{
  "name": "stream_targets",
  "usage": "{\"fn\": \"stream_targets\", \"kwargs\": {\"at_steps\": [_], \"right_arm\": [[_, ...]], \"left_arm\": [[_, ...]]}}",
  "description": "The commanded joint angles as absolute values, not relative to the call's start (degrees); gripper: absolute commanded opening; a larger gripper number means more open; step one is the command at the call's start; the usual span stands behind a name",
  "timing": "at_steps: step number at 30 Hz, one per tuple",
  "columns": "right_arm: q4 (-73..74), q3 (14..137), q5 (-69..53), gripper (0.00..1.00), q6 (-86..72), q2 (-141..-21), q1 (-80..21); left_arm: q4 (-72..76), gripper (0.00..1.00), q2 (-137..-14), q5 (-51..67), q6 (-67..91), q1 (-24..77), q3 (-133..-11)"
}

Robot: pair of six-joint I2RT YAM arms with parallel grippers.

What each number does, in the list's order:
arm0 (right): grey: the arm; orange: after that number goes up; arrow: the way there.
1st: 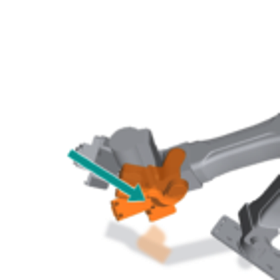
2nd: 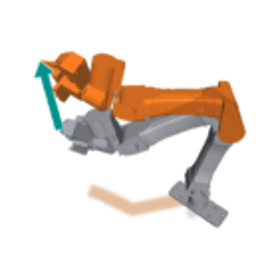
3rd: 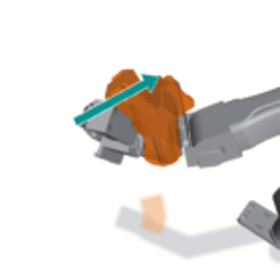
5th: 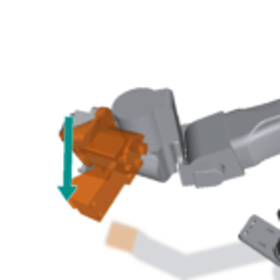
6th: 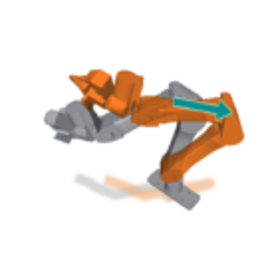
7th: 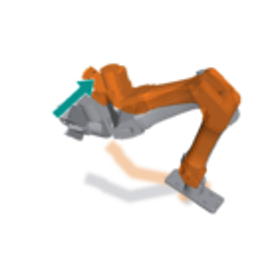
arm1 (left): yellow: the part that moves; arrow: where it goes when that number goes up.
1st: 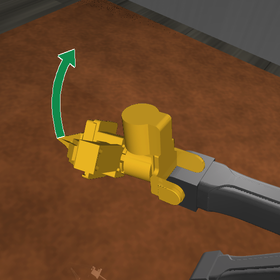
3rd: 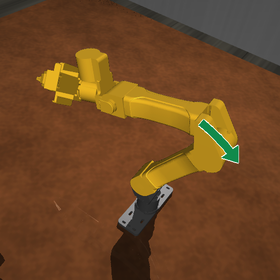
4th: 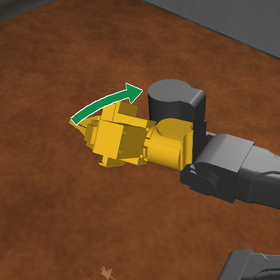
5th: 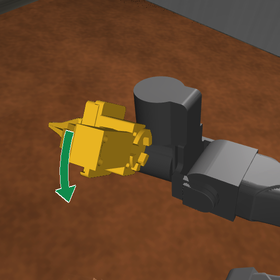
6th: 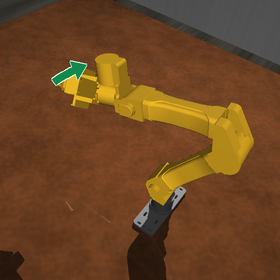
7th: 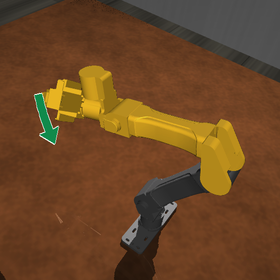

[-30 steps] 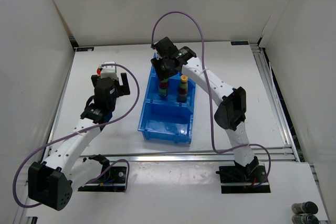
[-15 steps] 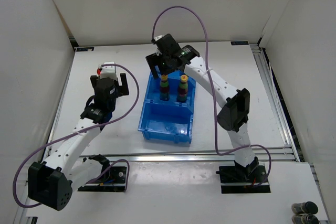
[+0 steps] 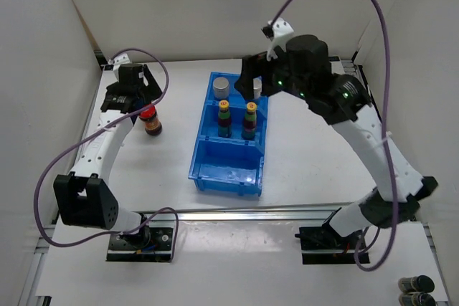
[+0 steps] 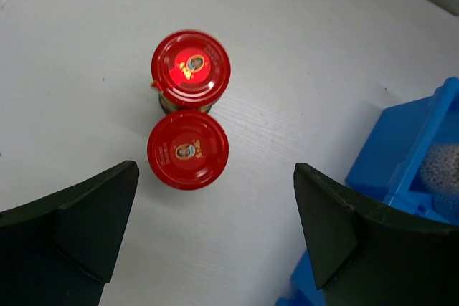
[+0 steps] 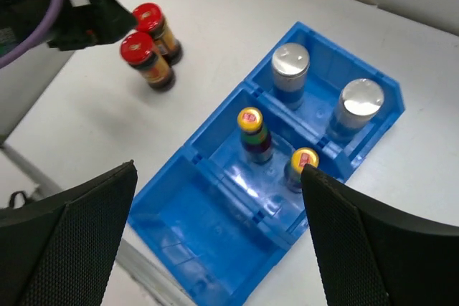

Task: Organize the condiment bottles

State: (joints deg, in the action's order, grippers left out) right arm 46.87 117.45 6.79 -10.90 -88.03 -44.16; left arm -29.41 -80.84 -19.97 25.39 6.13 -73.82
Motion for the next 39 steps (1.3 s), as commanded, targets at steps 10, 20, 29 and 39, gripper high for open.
{"fn": "stream_targets", "kwargs": {"at_steps": [10,20,29,39], "right_arm": [[43.8,93.3,0.9,0.99,-13.5,-73.9,-44.2],[48.5,90.1,7.3,0.99,-11.0,-66.4,-44.2],[53.0,91.3,10.6,0.99,-10.5,-64.0,-43.7],[53.5,91.8,12.9,0.99,-10.5,-64.6,-43.7]], "left_arm": [[-38.0,1.00,-86.8,-19.0,33.5,3.6,-76.5],[-38.0,1.00,-94.4,-17.9,30.1,1.8,-78.9],[-35.9,0.84,-98.7,-13.6,27.8,0.7,-78.9],[-34.6,0.48,-98.0,-8.3,26.1,0.7,-79.0]]}}
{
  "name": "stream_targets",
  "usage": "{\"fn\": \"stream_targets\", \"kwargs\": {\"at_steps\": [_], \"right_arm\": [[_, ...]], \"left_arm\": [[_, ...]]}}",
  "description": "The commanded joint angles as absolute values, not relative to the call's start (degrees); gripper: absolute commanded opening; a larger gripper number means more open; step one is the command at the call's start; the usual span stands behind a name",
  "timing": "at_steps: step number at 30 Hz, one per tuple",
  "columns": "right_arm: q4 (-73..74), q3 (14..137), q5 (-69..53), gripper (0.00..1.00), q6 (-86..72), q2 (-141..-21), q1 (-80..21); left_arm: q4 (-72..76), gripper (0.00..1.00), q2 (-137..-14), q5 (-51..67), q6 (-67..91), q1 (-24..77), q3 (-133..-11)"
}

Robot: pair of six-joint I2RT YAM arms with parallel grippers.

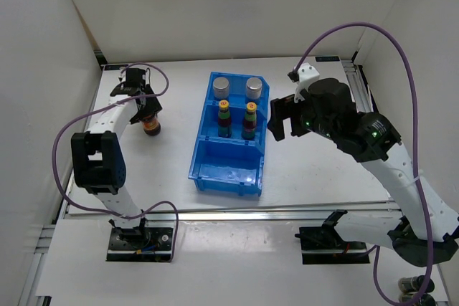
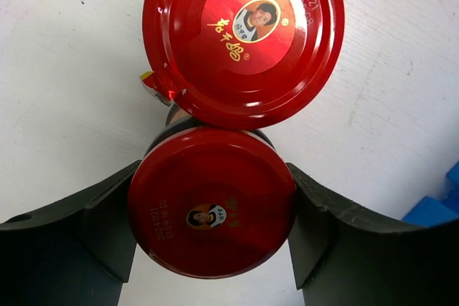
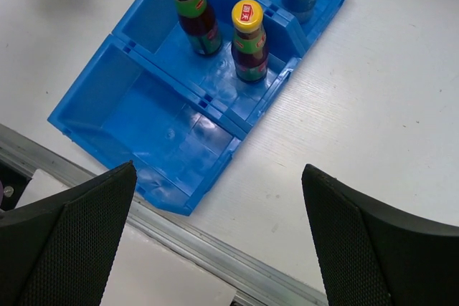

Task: Organize the condiment bottles

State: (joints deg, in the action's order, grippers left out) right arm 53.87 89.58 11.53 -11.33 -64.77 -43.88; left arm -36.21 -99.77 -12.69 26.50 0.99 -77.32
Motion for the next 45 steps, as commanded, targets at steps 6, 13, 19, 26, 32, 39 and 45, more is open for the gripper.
{"fn": "stream_targets", "kwargs": {"at_steps": [6,13,19,26,32,39,45], "right_arm": [[54.8,93.1,15.1,0.99,-9.9,-65.8,-43.7],[55.4,93.6,19.9,0.99,-9.3,-65.8,-43.7],[55.9,93.6,26.5,0.99,-9.3,-64.8,-43.7],[55.9,93.1,29.8,0.99,-10.9,-65.3,-42.6],[55.9,93.1,30.9,0.99,-11.4,-66.9,-40.5],[56.9,94.1,37.3,0.99,-12.6,-67.9,-39.5],[57.0,96.1,40.1,0.99,-13.3,-67.3,-38.9]], "left_arm": [[-35.7,0.27,-90.8,-7.4,25.6,0.7,-82.2],[-43.3,0.11,-87.5,-4.0,22.9,3.8,-90.9],[-46.2,0.11,-82.6,1.6,21.0,6.4,-96.1],[-46.8,0.11,-78.2,10.8,17.4,12.5,-100.6],[-48.5,0.11,-74.5,10.7,12.6,23.3,-99.1],[-45.7,0.11,-73.3,8.6,12.0,36.5,-90.1],[-40.1,0.11,-74.4,2.9,14.6,44.6,-81.7]]}}
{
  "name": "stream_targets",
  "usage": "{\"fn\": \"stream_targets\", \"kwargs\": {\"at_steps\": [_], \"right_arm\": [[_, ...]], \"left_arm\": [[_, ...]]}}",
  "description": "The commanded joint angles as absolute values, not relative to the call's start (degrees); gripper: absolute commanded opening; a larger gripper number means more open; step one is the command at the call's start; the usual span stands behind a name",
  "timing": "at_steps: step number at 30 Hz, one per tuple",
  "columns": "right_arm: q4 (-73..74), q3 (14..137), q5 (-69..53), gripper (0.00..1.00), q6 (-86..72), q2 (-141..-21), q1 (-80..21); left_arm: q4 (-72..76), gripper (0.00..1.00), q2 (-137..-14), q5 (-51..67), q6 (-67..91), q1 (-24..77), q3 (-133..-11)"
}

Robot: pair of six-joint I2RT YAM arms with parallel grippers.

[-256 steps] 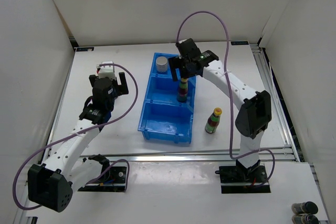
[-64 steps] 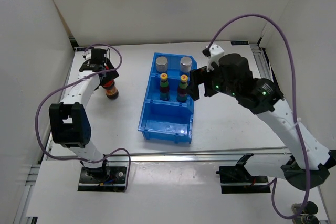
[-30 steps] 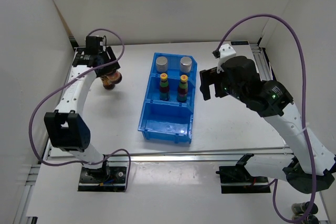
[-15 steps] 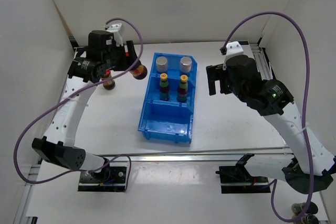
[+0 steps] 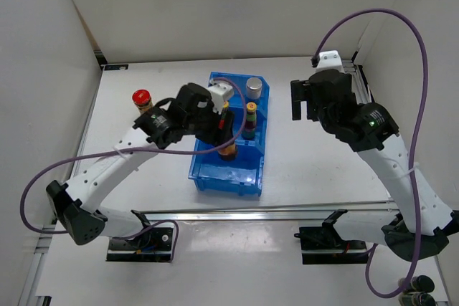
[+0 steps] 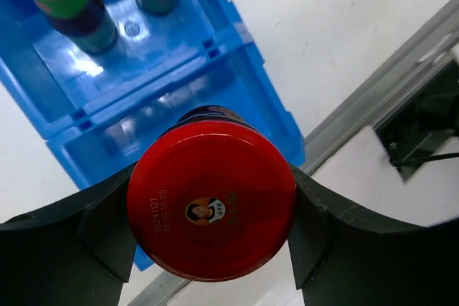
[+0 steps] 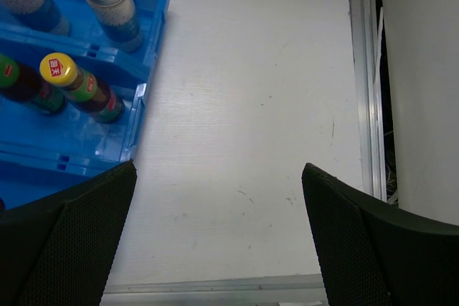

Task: Organize the condiment bottles

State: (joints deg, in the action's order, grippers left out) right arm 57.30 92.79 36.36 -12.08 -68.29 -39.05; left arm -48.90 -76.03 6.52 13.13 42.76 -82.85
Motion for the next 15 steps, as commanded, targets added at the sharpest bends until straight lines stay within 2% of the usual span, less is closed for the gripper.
{"fn": "stream_targets", "kwargs": {"at_steps": [1,9,15], "right_arm": [[57.0,96.1,40.1,0.99,-13.3,-67.3,-38.9],[58.0,95.4,40.6,0.99,-13.3,-65.5,-38.9],[59.2,94.2,41.7,0.99,-12.7,-64.3,-38.9]], "left_arm": [[-38.9,0.11,-75.1,1.5,14.6,45.6,-81.0],[-32.4,0.11,-85.7,-9.0,16.5,54.8,-78.5],[-29.6,0.11,-92.5,-13.5,18.2,57.6,-79.6]]}}
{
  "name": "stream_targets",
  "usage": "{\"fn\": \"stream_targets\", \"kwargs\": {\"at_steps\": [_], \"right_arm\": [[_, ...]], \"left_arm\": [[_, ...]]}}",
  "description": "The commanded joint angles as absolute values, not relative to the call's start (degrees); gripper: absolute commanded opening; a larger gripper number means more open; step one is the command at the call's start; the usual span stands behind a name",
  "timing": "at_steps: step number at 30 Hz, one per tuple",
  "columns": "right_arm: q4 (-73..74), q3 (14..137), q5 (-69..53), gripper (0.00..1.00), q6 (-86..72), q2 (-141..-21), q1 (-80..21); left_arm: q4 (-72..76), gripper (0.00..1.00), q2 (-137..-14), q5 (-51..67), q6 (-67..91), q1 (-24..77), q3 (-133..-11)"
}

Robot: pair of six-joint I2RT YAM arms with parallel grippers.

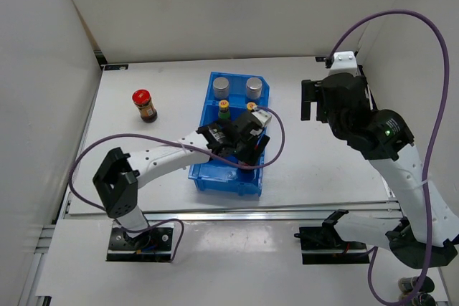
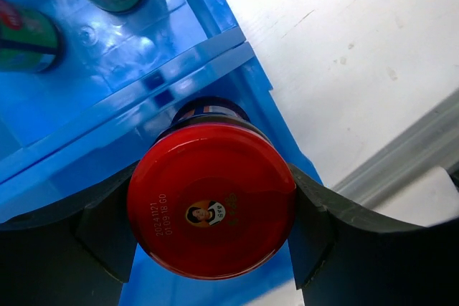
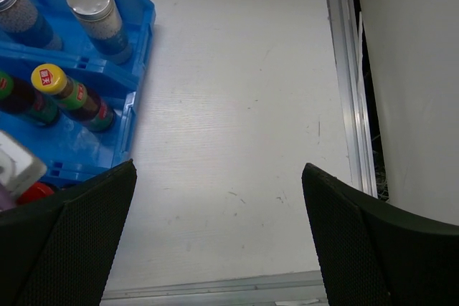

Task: Organize the condiment bottles

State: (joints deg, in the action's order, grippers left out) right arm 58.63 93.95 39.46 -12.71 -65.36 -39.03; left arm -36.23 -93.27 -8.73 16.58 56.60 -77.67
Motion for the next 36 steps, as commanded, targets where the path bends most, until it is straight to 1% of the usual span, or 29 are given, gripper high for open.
{"fn": "stream_targets", "kwargs": {"at_steps": [1,9,10,13,14,15,16,17,18,19,24,30,31,34,35,36], "right_arm": [[59.2,94.2,42.4,0.99,-12.7,-64.3,-38.9],[59.8,94.7,42.9,0.99,-12.2,-63.8,-38.4],[59.8,94.7,42.9,0.99,-12.2,-63.8,-38.4],[59.8,94.2,42.4,0.99,-12.2,-63.8,-38.4],[59.8,94.2,42.4,0.99,-12.2,-64.3,-38.4],[59.8,94.2,41.8,0.99,-12.2,-64.3,-38.4],[59.8,93.7,41.8,0.99,-12.2,-64.3,-38.4],[59.8,93.7,41.8,0.99,-12.2,-64.3,-38.4],[59.8,93.2,41.2,0.99,-12.2,-64.3,-38.4],[59.8,93.2,41.2,0.99,-12.2,-64.3,-38.4],[59.8,91.5,40.7,0.99,-12.2,-63.8,-38.4],[58.7,90.4,40.7,0.99,-12.2,-63.8,-38.4],[58.7,90.4,40.2,0.99,-12.2,-63.8,-38.4],[58.2,89.8,39.6,0.99,-12.2,-63.8,-38.4],[58.2,89.3,39.6,0.99,-12.2,-63.8,-38.4],[58.2,89.3,39.6,0.99,-12.2,-63.8,-38.4]], "left_arm": [[-29.6,0.11,-93.2,-14.1,18.2,57.6,-79.6],[-29.6,0.11,-96.6,-13.6,20.5,58.6,-79.6],[-29.6,0.16,-96.6,-14.1,21.3,58.6,-79.6],[-29.6,0.23,-96.6,-14.2,21.8,59.2,-79.6],[-29.6,0.37,-96.6,-14.8,21.8,59.2,-79.6],[-29.6,0.43,-96.6,-15.4,21.8,59.2,-79.6],[-29.6,0.56,-96.1,-15.4,21.8,59.2,-79.6],[-30.1,0.64,-95.2,-16.0,21.8,59.2,-80.2],[-31.1,0.78,-95.2,-16.8,21.8,59.2,-80.2],[-31.1,1.00,-93.8,-16.8,21.8,59.2,-80.9],[-35.0,1.00,-90.9,-18.5,20.1,59.2,-85.9],[-36.8,1.00,-83.0,-30.3,15.0,59.2,-95.2],[-36.8,1.00,-82.0,-31.2,14.1,58.0,-96.5],[-36.8,1.00,-78.2,-35.0,12.0,49.9,-98.7],[-36.8,1.00,-77.5,-35.9,12.0,43.8,-98.7],[-37.3,1.00,-76.8,-36.4,12.0,40.4,-98.7]]}}
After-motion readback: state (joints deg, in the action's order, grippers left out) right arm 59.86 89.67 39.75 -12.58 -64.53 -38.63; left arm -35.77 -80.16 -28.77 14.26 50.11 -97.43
